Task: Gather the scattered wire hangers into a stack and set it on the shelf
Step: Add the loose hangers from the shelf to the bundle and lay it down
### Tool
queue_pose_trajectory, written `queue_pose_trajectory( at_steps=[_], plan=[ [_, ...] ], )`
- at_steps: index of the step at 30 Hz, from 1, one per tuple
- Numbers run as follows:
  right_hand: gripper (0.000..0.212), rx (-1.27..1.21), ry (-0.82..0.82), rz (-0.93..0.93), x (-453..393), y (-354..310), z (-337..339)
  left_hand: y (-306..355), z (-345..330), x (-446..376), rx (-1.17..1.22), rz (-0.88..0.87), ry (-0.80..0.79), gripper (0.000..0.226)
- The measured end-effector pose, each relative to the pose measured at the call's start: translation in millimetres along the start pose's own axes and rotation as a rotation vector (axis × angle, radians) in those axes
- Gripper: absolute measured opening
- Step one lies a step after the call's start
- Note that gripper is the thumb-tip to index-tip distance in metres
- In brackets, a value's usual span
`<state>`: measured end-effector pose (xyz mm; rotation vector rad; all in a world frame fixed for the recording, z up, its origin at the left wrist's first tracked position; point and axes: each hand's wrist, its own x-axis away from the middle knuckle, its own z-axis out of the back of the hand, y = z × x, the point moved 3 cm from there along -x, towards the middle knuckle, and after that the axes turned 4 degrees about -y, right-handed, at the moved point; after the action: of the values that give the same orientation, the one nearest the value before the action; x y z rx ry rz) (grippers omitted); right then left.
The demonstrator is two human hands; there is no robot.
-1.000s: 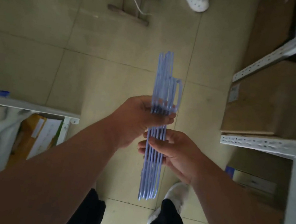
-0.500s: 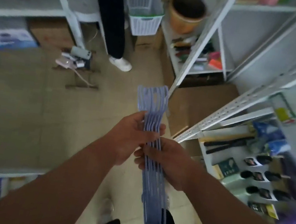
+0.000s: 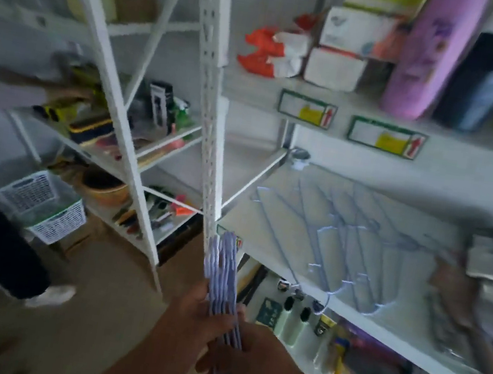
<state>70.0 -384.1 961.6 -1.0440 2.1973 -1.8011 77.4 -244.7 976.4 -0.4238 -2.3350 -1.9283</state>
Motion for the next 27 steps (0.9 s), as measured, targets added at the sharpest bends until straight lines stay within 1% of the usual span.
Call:
queue_pose_trajectory(
  at_steps=[2,4,6,9,11,13,16,18,20,24,25,27],
  plan=[
    [0.027,-0.006,0.063,0.055,9,-22,14,19,-21,-15,-0.042,-0.041,-0.024,0.047],
    [0.020,0.041,0.129,0.118,13,-46,29,41,-41,-34,-0.068,-0.054,-0.048,0.046],
    [0.010,0.117,0.172,0.188,13,-68,43,58,-53,-57,-0.097,-0.060,-0.033,0.037],
    [0.012,0.191,0.224,0.235,3,-92,66,74,-66,-83,-0.178,-0.125,-0.083,0.036],
    [0.018,0.236,0.261,0.228,-11,-101,83,77,-68,-105,-0.191,-0.129,-0.060,0.028],
    [0.016,0.338,0.294,0.191,-31,-107,97,78,-68,-134,-0.189,-0.119,-0.010,0.022],
    [0.013,0.414,0.350,0.103,-59,-110,115,80,-63,-170,-0.194,-0.101,0.043,0.019],
    [0.011,0.492,0.370,0.089,-77,-112,123,79,-59,-189,-0.202,-0.080,0.049,0.021],
    [0.015,0.543,0.386,0.082,-95,-112,130,76,-51,-207,-0.170,-0.037,0.050,0.023],
    [0.031,0.561,0.397,0.031,-125,-112,132,69,-27,-234,-0.082,0.008,0.030,0.027],
    [0.029,0.569,0.411,0.020,-132,-112,132,67,-20,-240,-0.065,0.020,0.016,0.027],
    [0.018,0.605,0.446,0.011,-144,-108,131,65,-10,-251,-0.064,0.039,-0.047,0.025]
  ],
)
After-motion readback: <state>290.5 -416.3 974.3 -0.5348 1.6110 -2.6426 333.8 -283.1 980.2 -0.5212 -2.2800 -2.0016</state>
